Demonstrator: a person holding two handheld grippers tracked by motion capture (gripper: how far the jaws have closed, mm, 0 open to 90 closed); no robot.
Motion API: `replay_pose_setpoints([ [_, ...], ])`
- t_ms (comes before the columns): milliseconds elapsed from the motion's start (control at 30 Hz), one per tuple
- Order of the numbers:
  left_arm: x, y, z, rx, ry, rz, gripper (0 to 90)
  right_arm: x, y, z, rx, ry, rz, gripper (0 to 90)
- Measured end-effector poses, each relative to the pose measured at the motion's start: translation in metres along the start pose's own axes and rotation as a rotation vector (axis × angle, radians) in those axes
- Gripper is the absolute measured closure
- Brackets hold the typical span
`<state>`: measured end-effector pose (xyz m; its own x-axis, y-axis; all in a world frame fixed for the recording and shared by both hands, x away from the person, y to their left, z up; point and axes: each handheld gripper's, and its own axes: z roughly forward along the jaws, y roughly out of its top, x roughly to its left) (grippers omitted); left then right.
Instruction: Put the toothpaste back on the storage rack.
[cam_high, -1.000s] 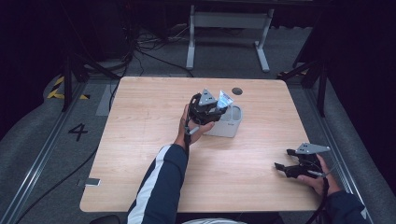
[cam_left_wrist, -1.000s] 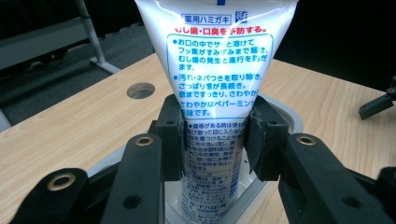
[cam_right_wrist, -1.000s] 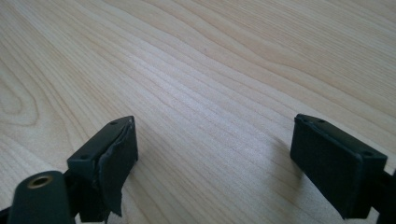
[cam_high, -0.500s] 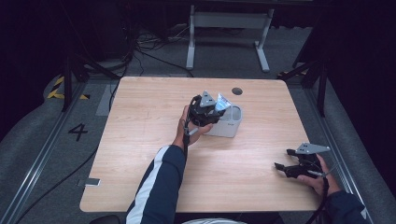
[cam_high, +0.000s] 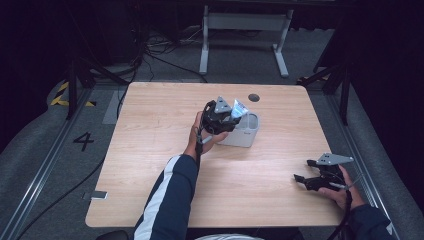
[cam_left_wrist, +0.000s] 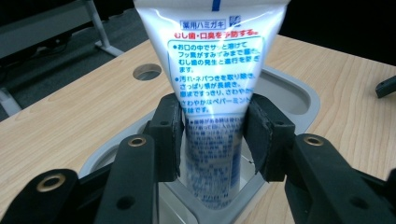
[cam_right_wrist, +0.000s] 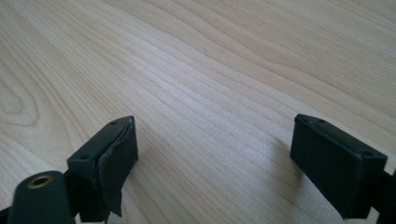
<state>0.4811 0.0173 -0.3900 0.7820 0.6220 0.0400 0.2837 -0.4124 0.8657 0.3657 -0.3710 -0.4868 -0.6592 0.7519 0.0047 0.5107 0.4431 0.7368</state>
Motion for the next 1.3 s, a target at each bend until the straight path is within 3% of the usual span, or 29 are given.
replay_pose_setpoints([
  [33, -0.0002, -0.0010, 0.0008, 0.003, 0.000, 0.003, 55.7, 0.0000, 0.0000, 0.0000, 0.000, 0.000, 0.000, 15.1],
  [67, 0.0006, -0.0014, -0.0004, -0.012, -0.011, -0.005, 67.5, 0.0000, 0.0000, 0.0000, 0.000, 0.000, 0.000, 15.0],
  [100, 0.0011, -0.0015, -0.0014, -0.033, -0.016, -0.017, 65.0, 0.0000, -0.0001, -0.0001, 0.000, 0.000, 0.000, 15.1],
  [133, 0.0023, -0.0007, -0.0028, -0.036, -0.012, -0.011, 68.2, 0.0000, 0.0000, -0.0001, 0.000, 0.000, 0.000, 15.1],
  [167, 0.0024, -0.0001, -0.0036, -0.047, -0.013, -0.027, 66.8, 0.0001, -0.0001, -0.0001, 0.000, 0.001, 0.001, 15.1],
  [267, 0.0022, 0.0014, -0.0044, -0.038, 0.000, -0.015, 64.9, 0.0000, -0.0001, -0.0001, 0.000, 0.000, 0.000, 15.0],
  [600, 0.0051, -0.0001, -0.0050, -0.041, 0.007, -0.033, 61.9, 0.0001, 0.0000, -0.0001, 0.000, 0.000, 0.000, 15.0],
  [1300, 0.0035, -0.0044, -0.0055, -0.004, 0.007, 0.009, 50.8, 0.0001, -0.0001, -0.0001, 0.000, 0.000, 0.000, 15.0],
])
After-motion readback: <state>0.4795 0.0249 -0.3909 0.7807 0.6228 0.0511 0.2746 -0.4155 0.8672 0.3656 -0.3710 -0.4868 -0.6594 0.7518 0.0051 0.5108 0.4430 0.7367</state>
